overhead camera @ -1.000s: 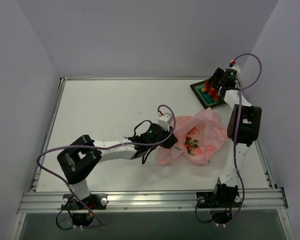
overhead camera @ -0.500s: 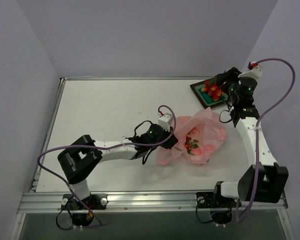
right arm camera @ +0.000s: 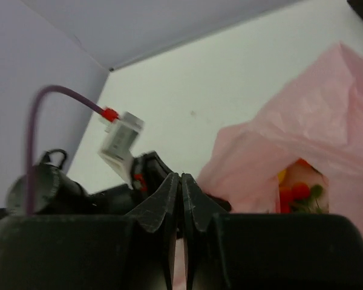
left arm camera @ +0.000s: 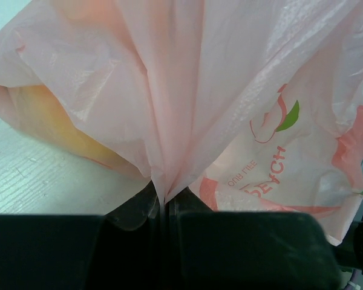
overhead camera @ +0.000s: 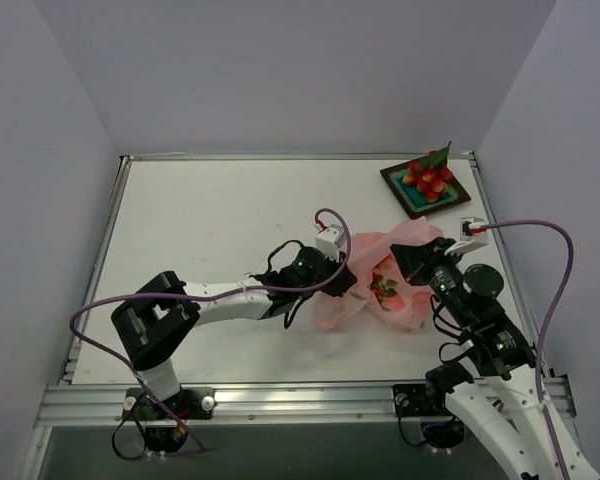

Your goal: Take the fake fruits out of the plastic bag

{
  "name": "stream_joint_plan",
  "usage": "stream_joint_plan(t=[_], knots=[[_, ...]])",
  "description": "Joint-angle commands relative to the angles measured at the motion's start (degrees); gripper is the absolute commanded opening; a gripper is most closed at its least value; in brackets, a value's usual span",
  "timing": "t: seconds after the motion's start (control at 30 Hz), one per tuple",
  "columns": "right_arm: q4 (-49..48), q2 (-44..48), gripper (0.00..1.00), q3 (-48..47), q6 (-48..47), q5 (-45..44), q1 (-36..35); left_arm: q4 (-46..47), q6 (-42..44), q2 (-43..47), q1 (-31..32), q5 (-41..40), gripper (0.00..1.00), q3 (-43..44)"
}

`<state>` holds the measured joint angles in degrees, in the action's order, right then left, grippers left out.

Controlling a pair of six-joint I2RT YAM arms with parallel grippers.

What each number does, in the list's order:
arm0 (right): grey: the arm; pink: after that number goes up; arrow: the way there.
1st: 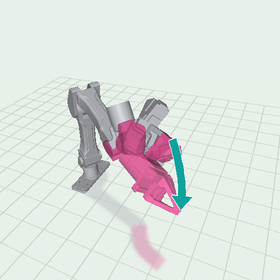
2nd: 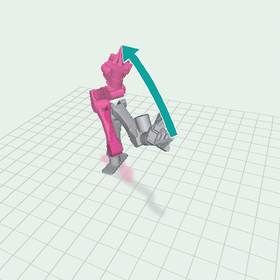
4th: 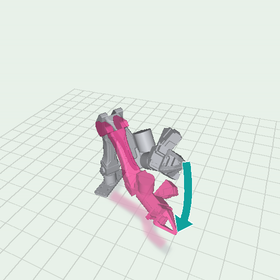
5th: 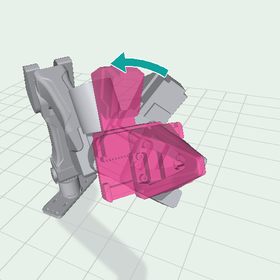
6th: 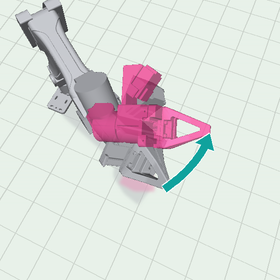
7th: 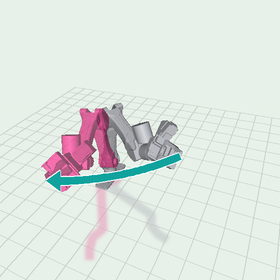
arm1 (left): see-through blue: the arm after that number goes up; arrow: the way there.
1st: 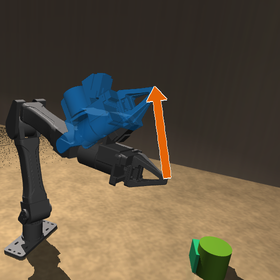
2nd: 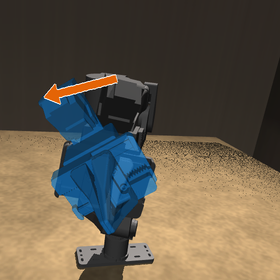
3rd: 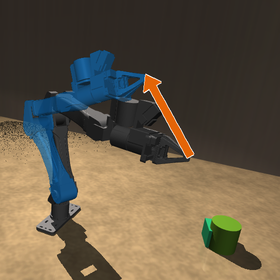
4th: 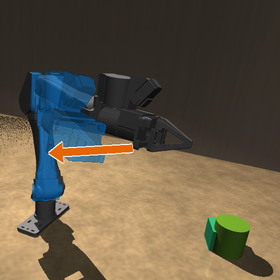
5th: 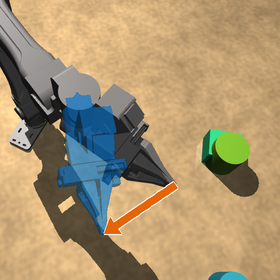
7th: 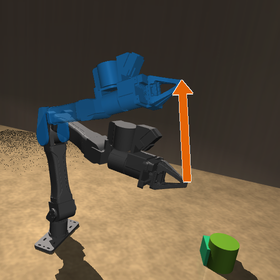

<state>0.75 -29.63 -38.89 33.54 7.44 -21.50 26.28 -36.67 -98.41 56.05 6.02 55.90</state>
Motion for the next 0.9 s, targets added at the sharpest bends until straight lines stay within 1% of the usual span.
stream_joint_plan(t=[0.0, 0.03, 0.1, 0.13, 0.17, 0.27, 0.4, 0.43, 0.47, 0.5, 0.53, 0.57, 0.6, 0.7, 0.73, 0.8, 0.83, 0.87], knots=[[7.59, -1.92, 0.02, 4.96, 2.76, -1.37, -0.74, 0.35, -0.16, 4.1, -0.59, -0.22, 0.02, 4.04], [7.86, -1.93, 0.02, 5.49, 2.67, -2.25, -0.83, -0.61, -0.07, 4.8, -0.59, -0.31, 0.02, 4.83], [7.86, -2.45, 0.01, 7.07, 2.76, -6.81, -0.92, -1.41, 0.54, 5.59, -0.59, -0.57, 0.02, 5.1], [7.77, -3.24, 0.0, 7.43, 2.85, -7.44, -0.92, -1.76, 0.72, 6.38, -0.59, -0.83, 0.02, 5.1], [7.34, -5.85, 0.0, 7.6, 2.76, -9.7, -1.0, -2.28, 0.89, 6.74, -0.59, -1.01, 0.02, 5.18], [5.5, -11.05, 0.0, 8.39, 2.76, -10.78, -1.26, -2.64, 0.63, 7.53, -0.68, -1.28, 0.02, 5.36], [-4.6, -20.54, 0.03, 8.22, 2.06, -15.77, -1.62, -3.17, 0.89, 7.09, -0.68, -0.22, 0.02, 6.5], [-6.62, -22.21, 0.04, 8.22, 1.97, -16.49, -1.53, -3.25, 0.89, 6.74, -0.68, -0.13, 0.02, 6.33], [-10.65, -24.14, 0.06, 8.05, 1.71, -16.32, -1.62, -3.34, 0.81, 6.65, -0.68, 0.3, 0.02, 6.07], [-12.51, -28.43, 0.09, 7.7, 1.44, -15.36, -1.62, -3.43, 0.63, 6.57, -0.68, 0.39, 0.02, 5.28], [-14.36, -30.56, 0.13, 7.35, 1.35, -12.92, -1.88, -3.17, 0.54, 6.91, -0.68, 0.39, 0.02, 4.66], [-18.55, -32.58, 0.15, 6.99, 0.83, -10.98, -2.32, -3.08, 0.37, 7.26, -0.77, -0.13, 0.02, 4.05], [-19.99, -35.73, 0.18, 6.82, 0.39, -9.57, -2.93, -2.91, 0.19, 7.62, -0.77, -0.39, 0.02, 3.43], [-22.72, -39.8, 0.29, 5.15, -1.54, -10.87, -7.85, -2.38, 0.1, 8.76, -0.86, -0.92, 0.02, 1.67], [-22.99, -40.76, 0.39, 4.8, -1.9, -11.13, -8.64, -2.29, 0.02, 8.94, -0.94, -0.92, 0.02, 1.23], [-22.99, -44.36, 0.5, 3.48, -3.04, -9.12, -9.7, -1.77, -0.16, 9.03, -1.29, -0.58, 0.02, 0.79], [-23.69, -45.42, 0.58, 3.21, -3.3, -8.07, -9.97, -1.24, -0.25, 8.94, -1.38, -0.49, 0.02, 0.44], [-23.87, -47.35, 0.61, 3.04, -3.39, -8.06, -10.49, -1.06, -0.25, 8.94, -1.47, -0.31, 0.02, 0.26]])
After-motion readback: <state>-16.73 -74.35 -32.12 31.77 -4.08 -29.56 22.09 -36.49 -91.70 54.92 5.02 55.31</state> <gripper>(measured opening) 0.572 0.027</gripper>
